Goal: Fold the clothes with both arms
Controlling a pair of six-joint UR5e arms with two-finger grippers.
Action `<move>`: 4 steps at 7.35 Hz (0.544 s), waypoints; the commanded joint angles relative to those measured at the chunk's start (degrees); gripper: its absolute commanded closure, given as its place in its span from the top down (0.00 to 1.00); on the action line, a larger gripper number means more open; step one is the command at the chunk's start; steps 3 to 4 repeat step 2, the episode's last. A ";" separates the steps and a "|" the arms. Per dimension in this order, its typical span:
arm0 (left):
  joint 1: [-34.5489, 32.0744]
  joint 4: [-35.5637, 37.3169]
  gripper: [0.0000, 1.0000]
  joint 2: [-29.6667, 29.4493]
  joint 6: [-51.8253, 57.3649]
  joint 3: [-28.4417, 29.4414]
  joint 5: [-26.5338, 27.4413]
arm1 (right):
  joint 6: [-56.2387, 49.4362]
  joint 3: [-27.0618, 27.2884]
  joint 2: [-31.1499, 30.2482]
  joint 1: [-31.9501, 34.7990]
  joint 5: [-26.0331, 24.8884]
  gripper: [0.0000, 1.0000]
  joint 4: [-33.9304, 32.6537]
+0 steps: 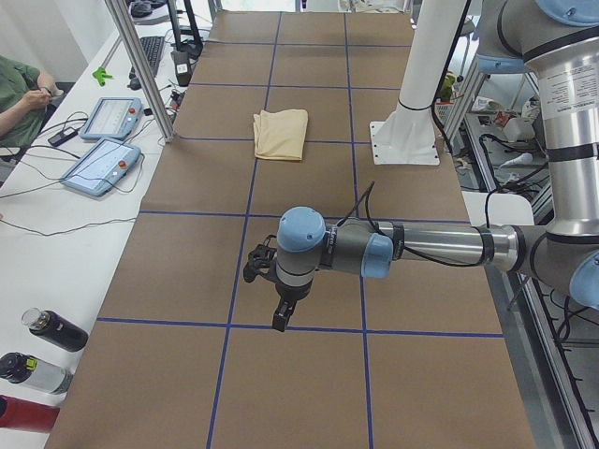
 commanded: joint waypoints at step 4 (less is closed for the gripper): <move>0.00 0.03 1.00 0.00 0.00 -0.09 0.00 | 0.00 0.06 -0.05 0.00 0.00 1.00 0.00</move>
